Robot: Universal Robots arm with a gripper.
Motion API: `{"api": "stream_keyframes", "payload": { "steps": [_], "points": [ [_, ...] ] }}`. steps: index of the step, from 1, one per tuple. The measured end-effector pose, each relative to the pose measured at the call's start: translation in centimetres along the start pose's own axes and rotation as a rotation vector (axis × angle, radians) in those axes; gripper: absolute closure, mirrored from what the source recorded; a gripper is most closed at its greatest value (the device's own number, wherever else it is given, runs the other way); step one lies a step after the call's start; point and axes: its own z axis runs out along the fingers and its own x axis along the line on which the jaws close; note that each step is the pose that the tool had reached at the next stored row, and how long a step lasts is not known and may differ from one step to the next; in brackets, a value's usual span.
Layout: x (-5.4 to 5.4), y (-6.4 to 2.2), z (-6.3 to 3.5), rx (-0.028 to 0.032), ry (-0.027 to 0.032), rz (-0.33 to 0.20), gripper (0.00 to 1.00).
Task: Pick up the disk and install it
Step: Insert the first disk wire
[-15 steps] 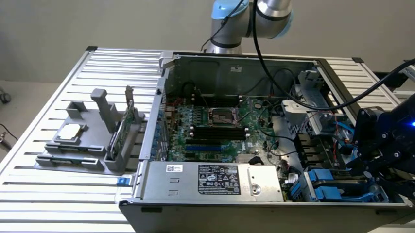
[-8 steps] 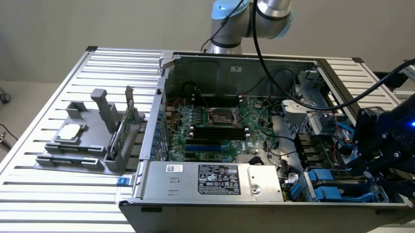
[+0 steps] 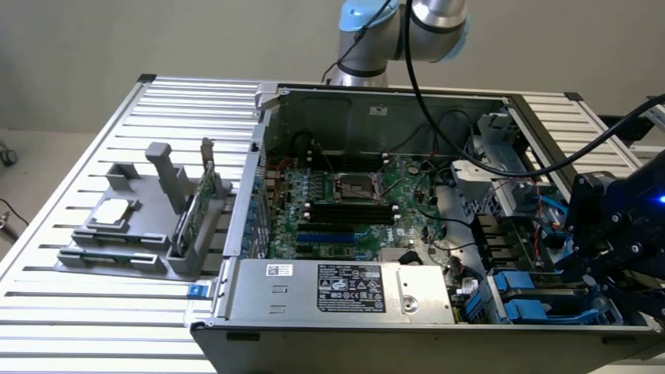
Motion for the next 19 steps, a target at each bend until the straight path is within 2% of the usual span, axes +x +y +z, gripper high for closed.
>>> {"api": "stream_keyframes", "payload": {
  "steps": [6,9,17,19],
  "points": [
    [0.03,-0.01,0.37,-0.0017,-0.0013,0.000,0.82],
    [0.15,0.01,0.42,-0.0023,-0.0038,0.000,0.82],
    [0.34,0.03,0.47,-0.0044,-0.0135,0.003,0.82],
    [0.38,0.04,0.46,-0.0037,-0.0206,0.002,0.82]
  ]
}}
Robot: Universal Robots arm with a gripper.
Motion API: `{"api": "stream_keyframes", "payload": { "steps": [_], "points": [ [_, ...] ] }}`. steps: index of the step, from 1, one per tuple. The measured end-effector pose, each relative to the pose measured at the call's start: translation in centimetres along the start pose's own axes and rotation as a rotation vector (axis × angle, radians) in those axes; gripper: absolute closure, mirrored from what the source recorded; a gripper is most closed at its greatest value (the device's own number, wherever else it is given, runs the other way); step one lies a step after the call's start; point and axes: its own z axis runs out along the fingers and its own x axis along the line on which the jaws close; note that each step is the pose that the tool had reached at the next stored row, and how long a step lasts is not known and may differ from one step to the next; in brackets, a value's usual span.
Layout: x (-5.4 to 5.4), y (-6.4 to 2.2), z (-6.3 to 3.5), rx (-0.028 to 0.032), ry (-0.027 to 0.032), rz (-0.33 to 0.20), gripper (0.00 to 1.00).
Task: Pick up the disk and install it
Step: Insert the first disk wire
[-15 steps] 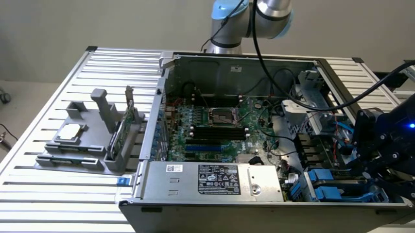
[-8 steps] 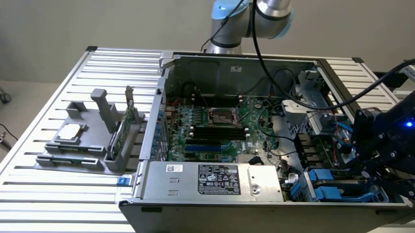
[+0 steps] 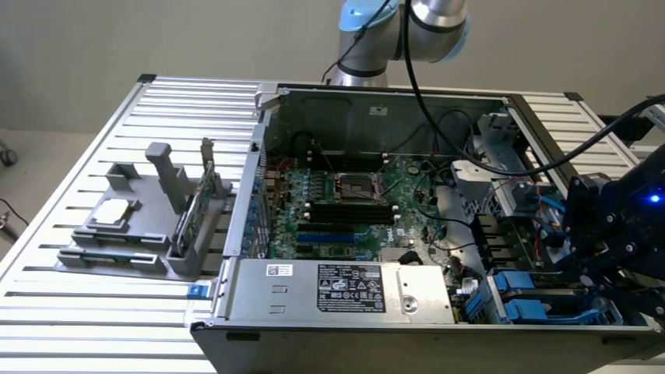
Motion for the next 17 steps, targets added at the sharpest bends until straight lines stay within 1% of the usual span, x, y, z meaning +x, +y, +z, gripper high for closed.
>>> {"api": "stream_keyframes", "payload": {
  "steps": [2,4,6,8,9,12,16,17],
  "points": [
    [0.0,0.00,0.03,-0.0013,-0.0066,-0.001,0.82],
    [0.2,0.02,0.06,-0.0034,-0.0173,-0.002,0.82],
    [0.3,0.04,0.10,-0.0039,-0.0284,-0.003,0.82],
    [0.7,0.08,0.15,-0.0037,-0.0439,-0.004,0.82],
    [0.9,0.11,0.18,-0.0036,-0.0507,-0.004,0.82],
    [1.6,0.19,0.30,-0.0022,-0.0693,-0.006,0.82],
    [1.8,0.23,0.34,-0.0006,-0.0964,-0.007,0.82],
    [1.9,0.24,0.35,-0.0006,-0.1049,-0.008,0.82]
  ]
}}
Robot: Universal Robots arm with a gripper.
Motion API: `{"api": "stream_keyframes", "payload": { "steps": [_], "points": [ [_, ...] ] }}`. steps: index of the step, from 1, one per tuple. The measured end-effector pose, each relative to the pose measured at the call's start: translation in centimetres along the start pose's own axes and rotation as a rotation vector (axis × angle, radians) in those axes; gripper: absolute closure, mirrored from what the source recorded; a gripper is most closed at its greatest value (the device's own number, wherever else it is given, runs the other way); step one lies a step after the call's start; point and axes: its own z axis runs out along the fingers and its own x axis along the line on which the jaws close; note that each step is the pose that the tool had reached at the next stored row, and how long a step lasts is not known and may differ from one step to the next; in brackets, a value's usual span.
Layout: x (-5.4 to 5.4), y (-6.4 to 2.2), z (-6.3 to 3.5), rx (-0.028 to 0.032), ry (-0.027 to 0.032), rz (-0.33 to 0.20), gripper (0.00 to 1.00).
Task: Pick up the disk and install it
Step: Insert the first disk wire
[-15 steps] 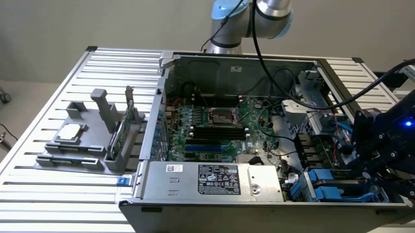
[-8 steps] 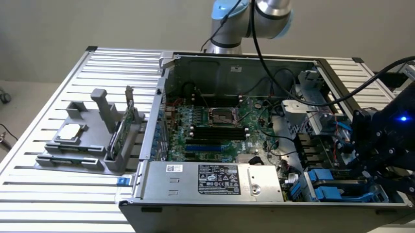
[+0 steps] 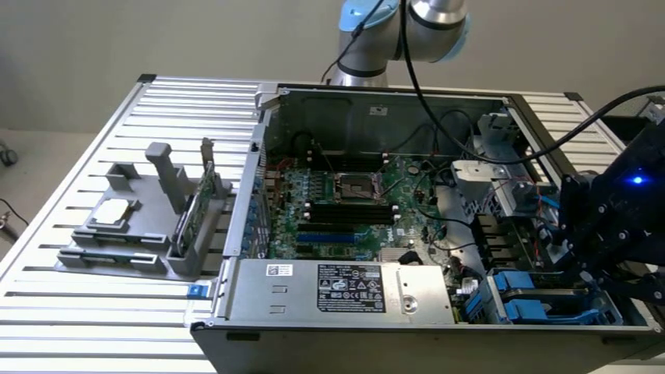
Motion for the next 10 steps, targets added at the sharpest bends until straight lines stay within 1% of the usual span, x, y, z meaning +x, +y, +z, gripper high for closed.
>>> {"api": "stream_keyframes", "payload": {
  "steps": [1,2,4,7,10],
  "points": [
    [0.08,0.01,0.00,-0.0006,-0.0070,-0.001,0.82],
    [0.16,0.02,0.01,-0.0022,-0.0121,-0.001,0.82],
    [0.39,0.05,0.03,-0.0059,-0.0189,-0.002,0.82],
    [0.68,0.09,0.06,-0.0103,-0.0241,-0.002,0.82],
    [0.82,0.03,0.10,-0.0125,-0.0261,0.001,0.82]
  ]
}}
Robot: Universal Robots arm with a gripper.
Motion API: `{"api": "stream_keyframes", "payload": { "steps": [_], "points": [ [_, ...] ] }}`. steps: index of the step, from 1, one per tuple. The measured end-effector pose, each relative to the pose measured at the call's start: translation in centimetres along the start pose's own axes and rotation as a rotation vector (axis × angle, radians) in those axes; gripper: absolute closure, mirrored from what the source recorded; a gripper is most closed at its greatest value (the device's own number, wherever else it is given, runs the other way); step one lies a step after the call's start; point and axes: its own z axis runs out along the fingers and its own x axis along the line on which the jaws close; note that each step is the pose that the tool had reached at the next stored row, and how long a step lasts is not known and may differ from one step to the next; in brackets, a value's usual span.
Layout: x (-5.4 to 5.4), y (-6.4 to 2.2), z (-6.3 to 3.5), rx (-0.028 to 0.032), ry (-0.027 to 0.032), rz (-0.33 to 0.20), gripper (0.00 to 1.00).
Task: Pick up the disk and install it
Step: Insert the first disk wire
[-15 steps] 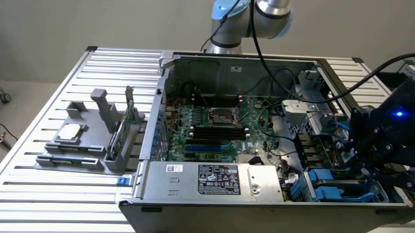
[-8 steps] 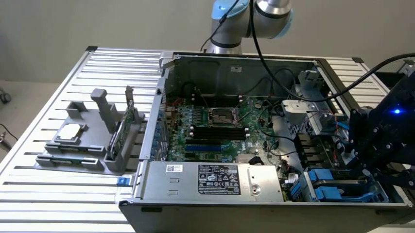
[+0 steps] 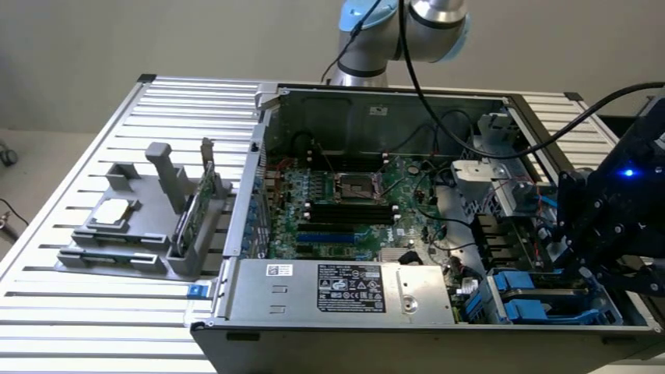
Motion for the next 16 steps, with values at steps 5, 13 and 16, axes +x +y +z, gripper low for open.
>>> {"api": "stream_keyframes", "payload": {
  "steps": [5,13,16],
  "points": [
    [0.08,-0.19,0.05,-0.0014,-0.0028,0.015,0.82],
    [0.15,-0.22,0.19,-0.0042,-0.0127,0.033,0.82],
    [0.18,-0.22,0.23,-0.0055,-0.0158,0.039,0.82]
  ]
}}
